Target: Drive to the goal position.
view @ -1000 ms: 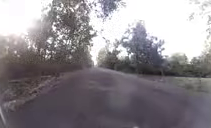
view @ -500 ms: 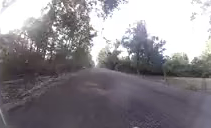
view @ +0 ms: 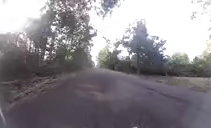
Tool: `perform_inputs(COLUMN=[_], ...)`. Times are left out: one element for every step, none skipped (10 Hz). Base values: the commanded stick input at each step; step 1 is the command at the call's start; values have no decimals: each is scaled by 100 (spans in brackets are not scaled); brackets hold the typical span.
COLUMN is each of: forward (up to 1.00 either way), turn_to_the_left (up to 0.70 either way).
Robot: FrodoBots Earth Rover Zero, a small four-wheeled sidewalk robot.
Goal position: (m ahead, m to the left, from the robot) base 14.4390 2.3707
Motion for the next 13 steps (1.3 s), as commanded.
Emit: perform_inputs(forward=[70,70,70,70,70,70,70,70,70,70,70,70,70], turn_to_the_left=[0,0,0,0,0,0,0,7,16,25,34,35,28])
